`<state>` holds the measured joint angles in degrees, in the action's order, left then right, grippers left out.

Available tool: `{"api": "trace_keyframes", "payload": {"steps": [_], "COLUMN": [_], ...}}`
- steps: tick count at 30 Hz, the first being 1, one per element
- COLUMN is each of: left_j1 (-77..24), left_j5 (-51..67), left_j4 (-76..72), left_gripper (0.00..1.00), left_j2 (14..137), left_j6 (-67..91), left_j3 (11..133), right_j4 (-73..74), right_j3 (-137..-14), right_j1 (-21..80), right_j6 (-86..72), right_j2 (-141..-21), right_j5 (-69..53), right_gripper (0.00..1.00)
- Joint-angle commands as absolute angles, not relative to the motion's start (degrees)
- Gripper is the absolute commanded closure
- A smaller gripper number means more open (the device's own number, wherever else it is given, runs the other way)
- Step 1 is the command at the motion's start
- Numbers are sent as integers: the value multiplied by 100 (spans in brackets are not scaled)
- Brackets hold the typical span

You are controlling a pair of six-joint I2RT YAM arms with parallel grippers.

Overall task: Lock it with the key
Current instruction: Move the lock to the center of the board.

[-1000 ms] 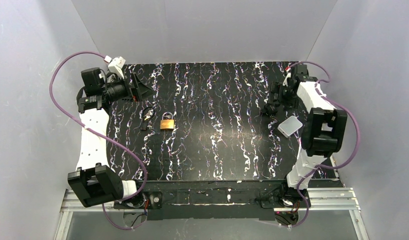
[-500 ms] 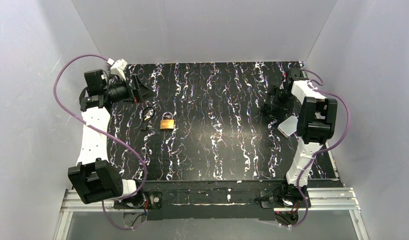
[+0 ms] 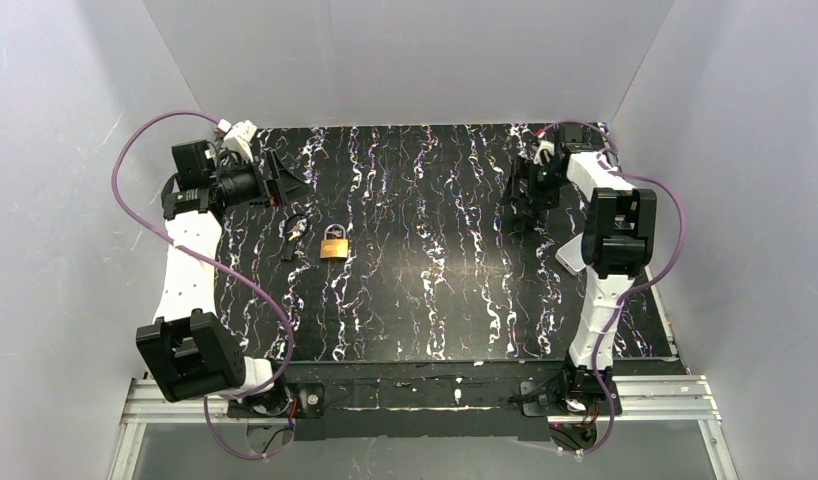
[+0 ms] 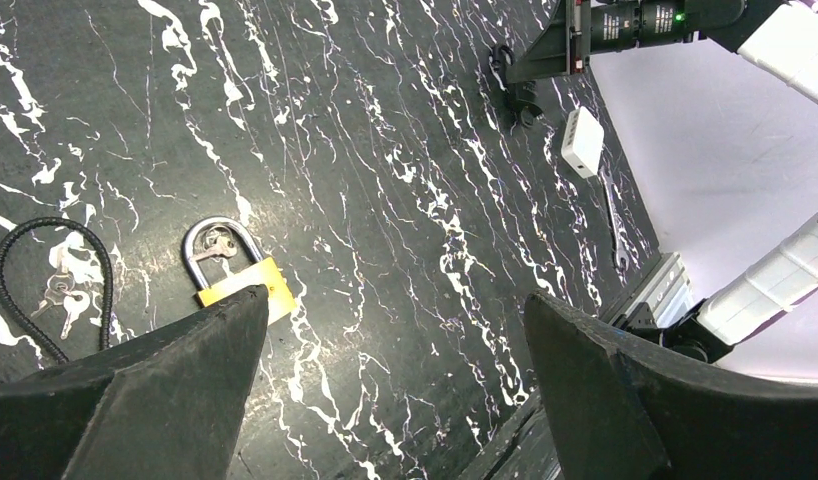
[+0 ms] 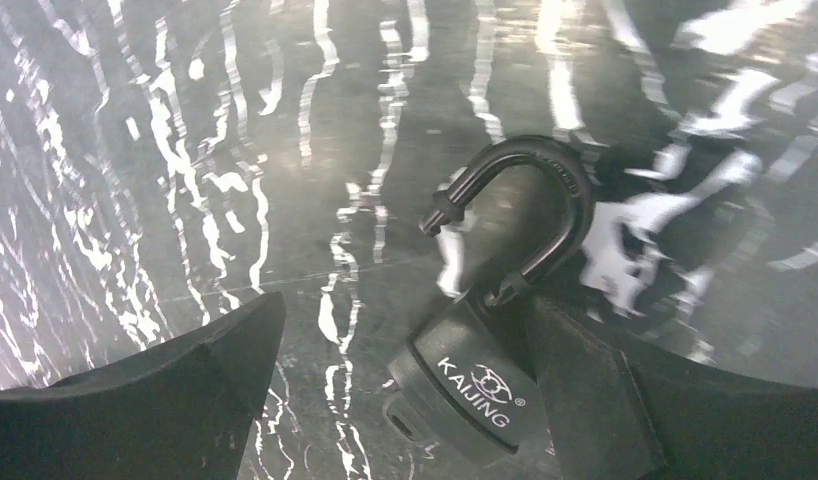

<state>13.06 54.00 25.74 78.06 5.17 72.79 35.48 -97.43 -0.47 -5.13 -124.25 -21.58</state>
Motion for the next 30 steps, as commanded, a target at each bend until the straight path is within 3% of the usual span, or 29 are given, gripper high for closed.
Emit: {"api": "trace_keyframes", "payload": {"steps": [1,11,20,30], "left_j1": [1345,1346,1350,1347], "left_j5": [5605,5817,5801,5897], "left_j4": [2615,2634,2672,2602], "left_gripper": [2,2,2,2], "left_j2": [7813,7830,7766,7753], "left_j6": [492,466,431,545], "left_j3": [7346,7365,7397,7426], "right_j4": [3746,4901,3728,3661], "right_j3": [-10041,-10321,-9378,-9253], "right_j1": [394,798,807,965], "right_j6": [335,2594,2275,2162], "right_j2": [-12448,-11930,-11088,-11467], "right_j5": [-2948,-4120,-2105,-1068], "right_gripper": [3,10,4,4]}}
